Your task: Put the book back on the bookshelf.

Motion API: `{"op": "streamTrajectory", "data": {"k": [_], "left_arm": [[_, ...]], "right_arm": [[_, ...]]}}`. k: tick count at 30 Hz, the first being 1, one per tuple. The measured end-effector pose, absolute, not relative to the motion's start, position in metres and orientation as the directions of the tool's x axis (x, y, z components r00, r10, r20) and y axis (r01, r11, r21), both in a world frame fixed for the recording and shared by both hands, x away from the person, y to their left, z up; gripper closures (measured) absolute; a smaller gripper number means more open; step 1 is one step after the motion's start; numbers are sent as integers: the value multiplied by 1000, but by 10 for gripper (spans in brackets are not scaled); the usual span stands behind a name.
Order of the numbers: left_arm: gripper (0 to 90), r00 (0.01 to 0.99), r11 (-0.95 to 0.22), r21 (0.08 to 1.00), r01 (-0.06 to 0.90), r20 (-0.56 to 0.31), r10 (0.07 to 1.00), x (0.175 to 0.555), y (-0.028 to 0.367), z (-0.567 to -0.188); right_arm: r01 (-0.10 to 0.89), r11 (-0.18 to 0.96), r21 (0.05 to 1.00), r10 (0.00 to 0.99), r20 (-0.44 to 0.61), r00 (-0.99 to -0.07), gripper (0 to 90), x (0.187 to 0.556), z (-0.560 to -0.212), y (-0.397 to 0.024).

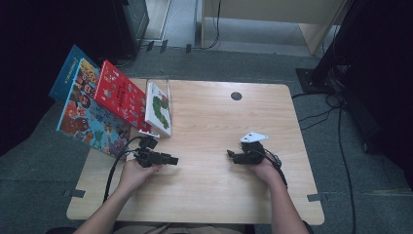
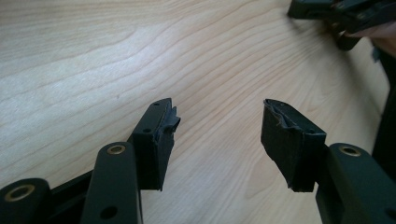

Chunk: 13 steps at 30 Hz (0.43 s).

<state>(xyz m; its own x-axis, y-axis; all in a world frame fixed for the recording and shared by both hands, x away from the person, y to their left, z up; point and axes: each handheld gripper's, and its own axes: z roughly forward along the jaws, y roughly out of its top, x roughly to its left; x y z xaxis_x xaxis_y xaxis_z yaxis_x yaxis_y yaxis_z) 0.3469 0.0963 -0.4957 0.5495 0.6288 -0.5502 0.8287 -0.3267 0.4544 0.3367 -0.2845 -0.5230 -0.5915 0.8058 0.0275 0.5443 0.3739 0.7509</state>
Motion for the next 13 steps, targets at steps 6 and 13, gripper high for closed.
{"op": "streamTrajectory", "data": {"k": [6,13], "left_arm": [[442,552,-324,461,827,-553,623,346,98,-496],[434,550,-322,457,829,-560,620,347,98,-496]], "right_arm": [[543,376,751,805,26,-592,249,336,-523,-284],[544,381,748,802,26,-597,230,336,-523,-283]]}}
